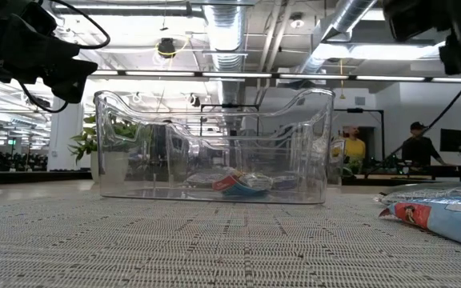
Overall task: Pick and place Granola Bars by type
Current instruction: Put the yellow granola bar into the top transparent bin
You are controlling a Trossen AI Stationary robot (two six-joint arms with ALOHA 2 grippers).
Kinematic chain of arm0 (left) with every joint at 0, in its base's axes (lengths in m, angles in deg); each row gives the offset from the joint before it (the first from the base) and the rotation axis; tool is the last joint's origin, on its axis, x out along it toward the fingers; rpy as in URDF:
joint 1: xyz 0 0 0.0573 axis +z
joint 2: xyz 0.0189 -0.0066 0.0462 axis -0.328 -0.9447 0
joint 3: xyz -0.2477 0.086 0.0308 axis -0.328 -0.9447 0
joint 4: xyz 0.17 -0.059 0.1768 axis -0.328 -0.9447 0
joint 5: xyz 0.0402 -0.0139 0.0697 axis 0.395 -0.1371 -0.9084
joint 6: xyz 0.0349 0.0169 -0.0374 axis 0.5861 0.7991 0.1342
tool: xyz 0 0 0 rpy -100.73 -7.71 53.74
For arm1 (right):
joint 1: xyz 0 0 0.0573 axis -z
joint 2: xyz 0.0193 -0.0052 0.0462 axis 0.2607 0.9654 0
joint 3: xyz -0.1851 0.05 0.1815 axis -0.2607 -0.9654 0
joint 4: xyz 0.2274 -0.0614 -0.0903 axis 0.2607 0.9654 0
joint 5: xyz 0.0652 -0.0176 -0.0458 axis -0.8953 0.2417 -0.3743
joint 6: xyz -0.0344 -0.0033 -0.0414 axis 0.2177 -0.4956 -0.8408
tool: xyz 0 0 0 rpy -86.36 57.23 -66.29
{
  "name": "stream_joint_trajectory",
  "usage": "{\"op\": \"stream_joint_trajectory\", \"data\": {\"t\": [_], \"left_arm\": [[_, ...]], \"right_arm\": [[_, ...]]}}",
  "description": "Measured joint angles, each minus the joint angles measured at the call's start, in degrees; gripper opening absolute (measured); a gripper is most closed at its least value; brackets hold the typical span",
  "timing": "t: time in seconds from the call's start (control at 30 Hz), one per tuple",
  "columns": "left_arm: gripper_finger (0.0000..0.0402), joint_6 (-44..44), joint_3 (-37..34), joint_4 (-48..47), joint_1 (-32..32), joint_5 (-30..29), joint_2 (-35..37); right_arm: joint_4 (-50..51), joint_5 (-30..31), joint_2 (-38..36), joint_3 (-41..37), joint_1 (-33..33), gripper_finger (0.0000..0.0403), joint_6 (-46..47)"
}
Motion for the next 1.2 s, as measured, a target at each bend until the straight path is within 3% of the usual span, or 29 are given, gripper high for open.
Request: {"op": "stream_joint_trajectory", "data": {"t": [0.73,1.2], "left_arm": [[0.0168,0.21,0.00,-0.02,-0.01,0.00,-0.02],[0.0168,0.00,-0.01,-0.01,-0.01,0.00,0.00]], "right_arm": [[-3.30,13.12,24.90,-0.02,-1.32,0.0217,1.37],[-6.52,17.35,32.29,0.02,-2.45,0.0199,1.37]]}}
